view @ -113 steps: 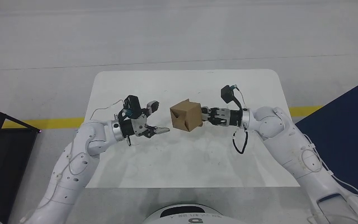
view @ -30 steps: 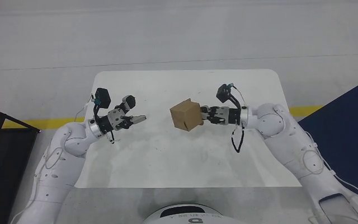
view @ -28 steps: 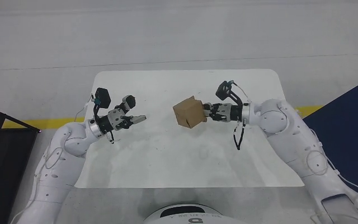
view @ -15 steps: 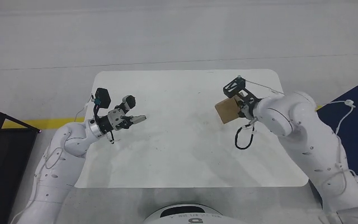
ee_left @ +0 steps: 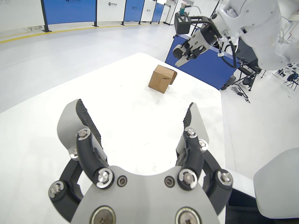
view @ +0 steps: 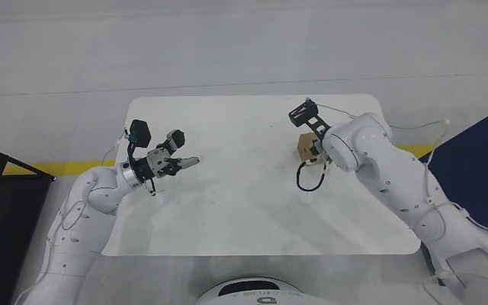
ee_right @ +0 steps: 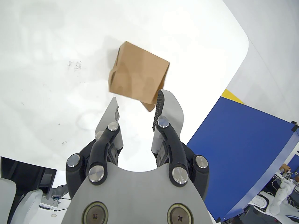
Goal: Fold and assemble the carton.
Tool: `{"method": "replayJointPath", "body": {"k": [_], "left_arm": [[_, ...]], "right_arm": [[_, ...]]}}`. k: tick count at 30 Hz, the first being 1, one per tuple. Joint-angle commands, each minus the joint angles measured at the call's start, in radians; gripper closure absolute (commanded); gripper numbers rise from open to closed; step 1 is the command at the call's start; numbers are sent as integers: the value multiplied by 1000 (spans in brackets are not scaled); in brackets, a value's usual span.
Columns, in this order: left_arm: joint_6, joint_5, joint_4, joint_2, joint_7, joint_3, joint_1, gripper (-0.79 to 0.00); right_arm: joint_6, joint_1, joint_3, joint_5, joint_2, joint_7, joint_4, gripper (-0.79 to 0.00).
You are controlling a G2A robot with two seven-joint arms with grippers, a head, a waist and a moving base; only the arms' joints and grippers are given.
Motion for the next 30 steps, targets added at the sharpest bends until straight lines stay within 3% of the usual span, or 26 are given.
{"method": "replayJointPath", "body": {"k": [1,3,6,12,14,24,30], "left_arm": [[0,0,0,0,0,0,0,-785],[0,0,0,0,0,0,0,-785],[0,0,0,0,0,0,0,-785],[0,0,0,0,0,0,0,-785],[0,0,0,0,0,0,0,-785],[0,0,0,0,0,0,0,-785],[0,0,0,0,0,0,0,-785]], "right_arm": [[20,19,0,27,3,0,-18,-379],[47,21,23,56,9,0,-45,-465],[76,-18,109,117,22,-34,-94,-508],[-6,-290,393,286,64,-362,-93,-591],[-64,-392,487,369,73,-472,-90,-785],[-84,-416,500,393,73,-506,-88,-785],[-267,-522,555,461,83,-529,16,-785]]}}
